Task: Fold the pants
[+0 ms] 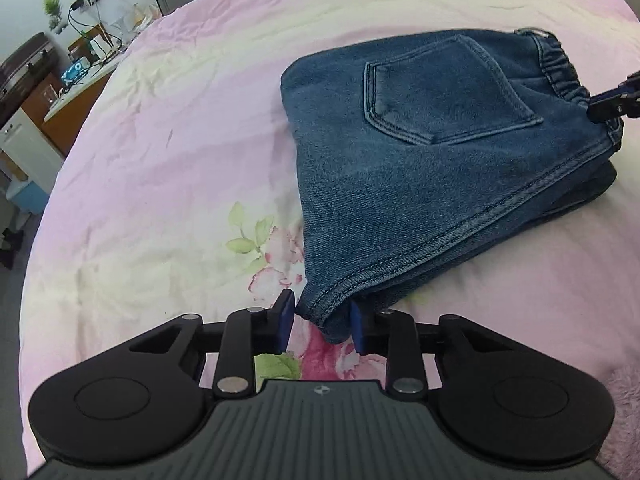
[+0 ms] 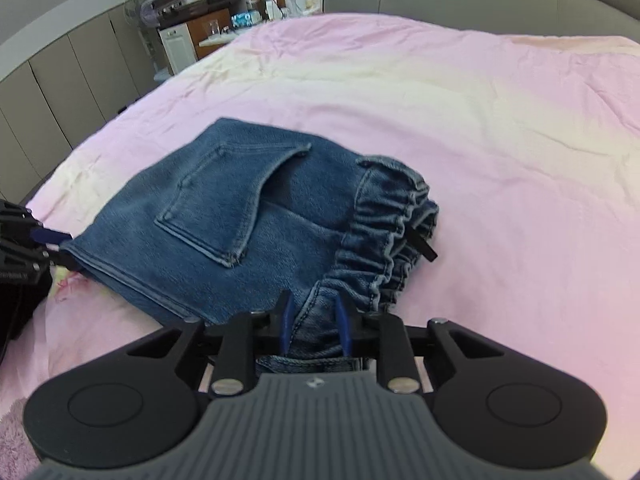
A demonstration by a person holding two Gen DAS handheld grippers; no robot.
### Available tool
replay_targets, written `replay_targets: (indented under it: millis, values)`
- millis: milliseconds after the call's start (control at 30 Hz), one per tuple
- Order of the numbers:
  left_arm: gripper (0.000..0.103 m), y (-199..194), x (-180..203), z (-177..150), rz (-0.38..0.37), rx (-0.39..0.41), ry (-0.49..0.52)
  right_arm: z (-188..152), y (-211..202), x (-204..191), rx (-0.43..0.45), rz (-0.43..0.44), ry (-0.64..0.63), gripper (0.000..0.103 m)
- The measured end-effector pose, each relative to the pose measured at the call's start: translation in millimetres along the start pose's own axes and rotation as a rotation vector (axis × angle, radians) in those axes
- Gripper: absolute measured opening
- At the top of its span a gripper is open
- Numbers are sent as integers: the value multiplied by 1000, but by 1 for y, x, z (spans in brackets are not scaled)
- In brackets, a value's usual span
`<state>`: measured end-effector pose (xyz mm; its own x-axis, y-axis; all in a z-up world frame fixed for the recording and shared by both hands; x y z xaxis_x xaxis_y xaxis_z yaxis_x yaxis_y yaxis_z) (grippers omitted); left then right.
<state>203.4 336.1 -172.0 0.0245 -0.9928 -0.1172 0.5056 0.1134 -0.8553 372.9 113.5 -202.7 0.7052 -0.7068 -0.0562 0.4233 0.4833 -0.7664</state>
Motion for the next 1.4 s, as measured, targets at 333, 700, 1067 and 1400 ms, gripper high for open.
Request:
replay_targets:
  millis: [333,700,1067,1400]
  values:
    - [38,4,15,-1,110,-76,-49,-1,8,-12,-32,-73,-85,18]
    - [58,-146,51,23,-11,209,-235,18,-138,-24,196,-122,-75,64]
    - [90,-258,132,2,48,542,-293,-21,-270,-76,416,-176,-88,91]
    - [90,-251,180,-47,29,469,-373,-87,-295,-111,495,-186,12,96]
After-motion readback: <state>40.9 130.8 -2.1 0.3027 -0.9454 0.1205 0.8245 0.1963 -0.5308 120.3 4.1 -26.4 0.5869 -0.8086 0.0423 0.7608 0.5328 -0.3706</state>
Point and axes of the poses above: each gripper's, at about its wrist camera, not at the fingertips, and y roughly the way its jaws point, x to its right, z to its top, the point moved 4 cm from there along y, roughly the way its jaws point, and after that the axes turned 13 degrees about -y, right-handed, at the moved point
